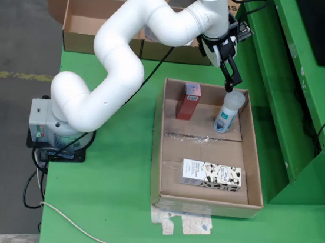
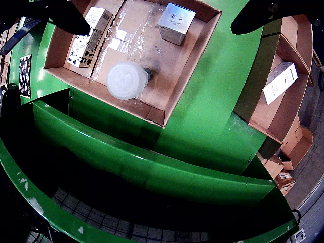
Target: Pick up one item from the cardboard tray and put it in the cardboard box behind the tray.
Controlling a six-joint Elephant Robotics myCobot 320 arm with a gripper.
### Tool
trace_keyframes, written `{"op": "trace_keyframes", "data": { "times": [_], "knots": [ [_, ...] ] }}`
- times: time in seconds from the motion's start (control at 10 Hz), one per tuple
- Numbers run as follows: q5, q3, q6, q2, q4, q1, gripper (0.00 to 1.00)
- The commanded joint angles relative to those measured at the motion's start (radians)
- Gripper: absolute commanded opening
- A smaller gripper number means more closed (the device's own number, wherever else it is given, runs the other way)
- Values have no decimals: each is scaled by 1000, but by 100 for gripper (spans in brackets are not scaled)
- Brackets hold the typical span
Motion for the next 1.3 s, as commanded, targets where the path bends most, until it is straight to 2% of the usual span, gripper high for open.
{"op": "trace_keyframes", "data": {
  "times": [0.0, 1.2],
  "knots": [
    [-3, 24, 4, 25, 10, 6, 100],
    [24, -14, 15, -3, 3, -24, 100]
  ]
}}
